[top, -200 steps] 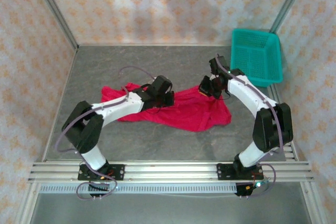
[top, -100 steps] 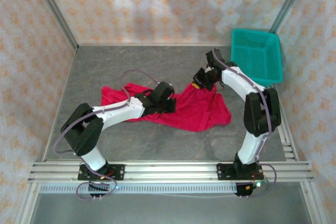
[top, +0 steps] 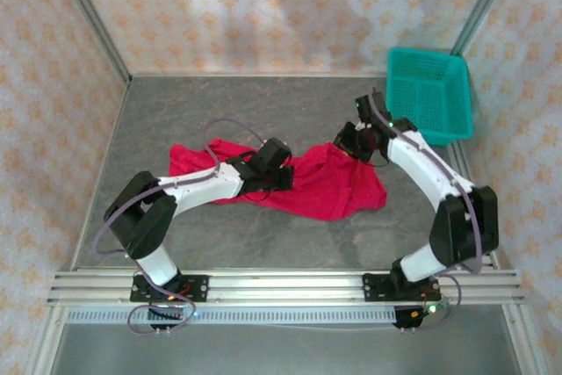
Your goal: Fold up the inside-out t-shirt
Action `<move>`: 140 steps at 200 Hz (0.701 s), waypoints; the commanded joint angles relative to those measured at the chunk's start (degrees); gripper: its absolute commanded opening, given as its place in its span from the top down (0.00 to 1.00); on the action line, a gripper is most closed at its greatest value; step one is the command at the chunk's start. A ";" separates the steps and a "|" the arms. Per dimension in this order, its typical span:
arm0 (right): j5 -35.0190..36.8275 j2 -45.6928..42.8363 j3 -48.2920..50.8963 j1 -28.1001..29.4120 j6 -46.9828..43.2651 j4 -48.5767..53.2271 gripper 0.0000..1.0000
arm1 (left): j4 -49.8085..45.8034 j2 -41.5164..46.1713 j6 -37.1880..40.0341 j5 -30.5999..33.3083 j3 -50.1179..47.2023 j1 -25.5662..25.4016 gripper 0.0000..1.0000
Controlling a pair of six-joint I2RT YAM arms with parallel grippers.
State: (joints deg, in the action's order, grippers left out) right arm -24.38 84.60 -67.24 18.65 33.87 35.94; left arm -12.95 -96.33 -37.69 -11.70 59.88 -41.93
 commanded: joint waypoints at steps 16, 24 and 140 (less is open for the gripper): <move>-0.42 1.82 4.50 5.86 1.45 -3.93 1.00 | 2.81 -1.14 -1.91 -1.57 -1.51 1.07 1.00; -0.68 3.44 3.96 6.67 1.86 -4.82 1.00 | 3.01 -1.15 -2.10 -1.78 -1.69 1.15 1.00; 9.00 30.92 -24.58 7.01 -4.30 3.16 1.00 | 2.90 4.40 -2.21 -0.97 -6.36 1.85 1.00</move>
State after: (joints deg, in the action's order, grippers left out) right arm -19.62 113.60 -88.49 26.20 32.36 34.30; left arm -10.63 -93.71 -39.57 -13.26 54.87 -40.45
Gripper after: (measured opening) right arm 0.062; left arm 0.063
